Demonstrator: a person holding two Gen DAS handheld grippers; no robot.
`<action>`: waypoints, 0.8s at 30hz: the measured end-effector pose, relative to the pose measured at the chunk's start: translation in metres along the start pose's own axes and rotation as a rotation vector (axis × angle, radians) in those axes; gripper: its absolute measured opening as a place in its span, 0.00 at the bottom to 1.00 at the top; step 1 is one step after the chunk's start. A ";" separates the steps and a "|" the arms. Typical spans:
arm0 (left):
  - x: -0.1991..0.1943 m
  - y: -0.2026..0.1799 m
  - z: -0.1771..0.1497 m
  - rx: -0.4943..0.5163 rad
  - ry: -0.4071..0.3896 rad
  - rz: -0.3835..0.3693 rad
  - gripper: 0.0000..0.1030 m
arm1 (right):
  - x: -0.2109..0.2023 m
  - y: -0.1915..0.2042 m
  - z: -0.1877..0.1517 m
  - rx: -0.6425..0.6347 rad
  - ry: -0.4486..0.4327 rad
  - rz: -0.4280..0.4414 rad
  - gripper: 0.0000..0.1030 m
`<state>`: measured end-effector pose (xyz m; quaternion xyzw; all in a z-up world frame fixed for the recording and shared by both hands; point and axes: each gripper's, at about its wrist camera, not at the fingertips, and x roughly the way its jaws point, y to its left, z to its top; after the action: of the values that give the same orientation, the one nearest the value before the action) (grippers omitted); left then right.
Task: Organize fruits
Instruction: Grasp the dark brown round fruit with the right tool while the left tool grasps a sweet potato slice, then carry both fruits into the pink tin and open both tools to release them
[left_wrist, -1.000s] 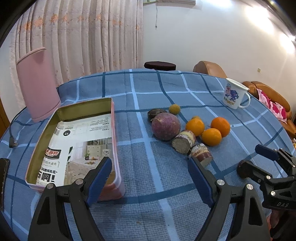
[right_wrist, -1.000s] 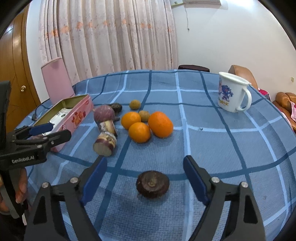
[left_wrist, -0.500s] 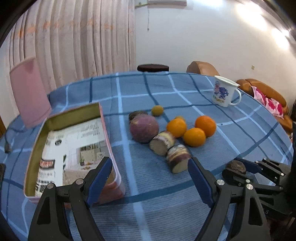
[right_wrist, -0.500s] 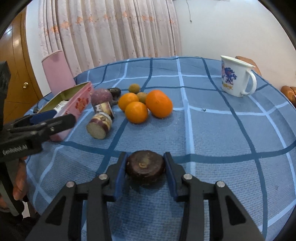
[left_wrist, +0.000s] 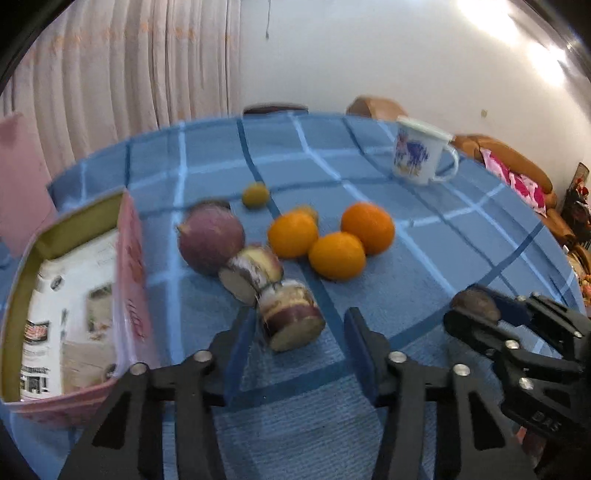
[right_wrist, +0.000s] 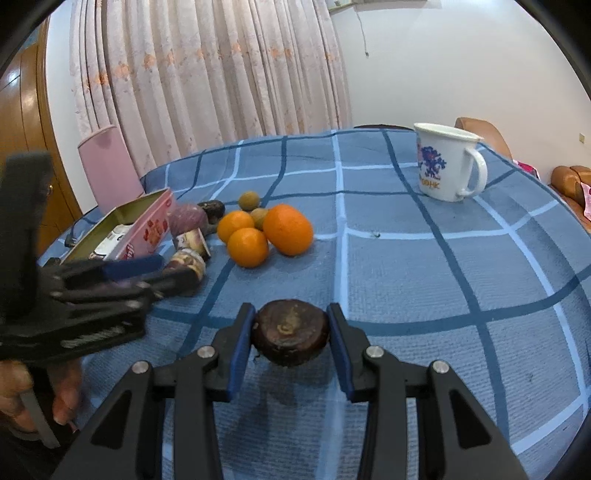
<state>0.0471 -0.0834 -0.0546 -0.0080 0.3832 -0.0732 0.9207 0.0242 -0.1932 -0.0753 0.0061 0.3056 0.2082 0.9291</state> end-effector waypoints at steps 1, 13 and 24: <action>0.001 0.002 0.001 -0.012 -0.002 -0.013 0.45 | 0.000 0.001 0.001 -0.003 -0.001 0.003 0.41; -0.030 0.032 -0.003 -0.080 -0.058 -0.123 0.39 | 0.007 0.033 0.023 -0.073 -0.012 0.057 0.41; -0.062 0.116 -0.005 -0.168 -0.147 0.171 0.39 | 0.044 0.118 0.064 -0.205 0.011 0.227 0.41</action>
<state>0.0158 0.0406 -0.0228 -0.0577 0.3185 0.0388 0.9454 0.0471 -0.0611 -0.0319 -0.0556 0.2851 0.3422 0.8936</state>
